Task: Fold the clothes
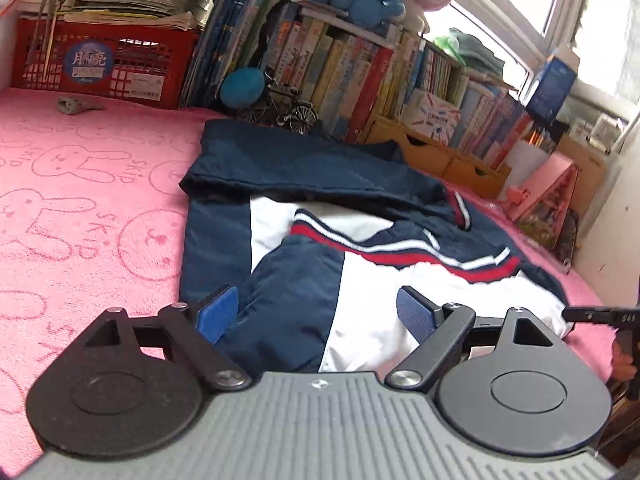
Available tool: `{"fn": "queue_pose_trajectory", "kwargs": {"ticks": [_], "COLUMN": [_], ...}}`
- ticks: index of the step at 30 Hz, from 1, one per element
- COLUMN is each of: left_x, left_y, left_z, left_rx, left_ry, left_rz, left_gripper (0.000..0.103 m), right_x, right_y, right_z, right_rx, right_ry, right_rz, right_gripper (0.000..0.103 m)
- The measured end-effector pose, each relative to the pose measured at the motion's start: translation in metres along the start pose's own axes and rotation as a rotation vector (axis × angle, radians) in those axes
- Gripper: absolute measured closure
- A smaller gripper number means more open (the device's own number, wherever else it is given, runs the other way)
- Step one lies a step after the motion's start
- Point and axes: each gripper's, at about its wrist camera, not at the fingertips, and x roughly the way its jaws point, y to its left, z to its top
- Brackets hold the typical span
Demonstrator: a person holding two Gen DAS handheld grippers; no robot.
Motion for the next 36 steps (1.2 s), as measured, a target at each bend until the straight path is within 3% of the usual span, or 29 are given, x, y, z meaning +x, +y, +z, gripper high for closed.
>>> {"fn": "queue_pose_trajectory", "kwargs": {"ticks": [2,5,11,17,21,23,28,33,36], "left_x": [0.008,0.014,0.015,0.009,-0.005,-0.015,-0.042,-0.035,-0.012], "left_y": [-0.015,-0.031,-0.019,-0.010,0.006,0.016,0.054,0.038,0.018], "left_z": [-0.005,-0.008,-0.006,-0.005,-0.008,-0.007,0.003,0.027,0.035], "left_rx": [0.106,0.230,0.216,0.181,0.115,0.047,-0.268,-0.178,-0.099], "left_ry": [0.011,0.011,0.010,0.005,-0.001,-0.013,-0.108,-0.133,-0.079], "left_rz": [0.110,0.235,0.269,0.289,0.278,0.229,0.026,-0.005,-0.048], "left_gripper": [0.035,0.045,0.042,0.029,0.022,0.022,0.023,0.016,0.012], "right_x": [0.005,0.004,-0.006,-0.021,-0.032,-0.038,-0.057,-0.062,-0.045], "right_y": [0.016,0.038,0.047,0.025,0.015,0.013,0.003,0.004,0.017], "right_z": [-0.007,-0.015,-0.027,-0.034,-0.037,-0.041,-0.041,-0.009,0.014], "right_rx": [-0.074,-0.201,-0.350,-0.242,-0.199,-0.207,-0.148,-0.103,-0.139], "right_ry": [0.017,0.037,0.054,0.020,0.029,0.037,0.032,-0.086,-0.125], "right_rz": [-0.073,-0.178,-0.331,-0.315,-0.297,-0.326,-0.366,-0.302,-0.259], "right_gripper": [0.064,0.079,0.082,0.076,0.070,0.069,0.069,0.062,0.053]}}
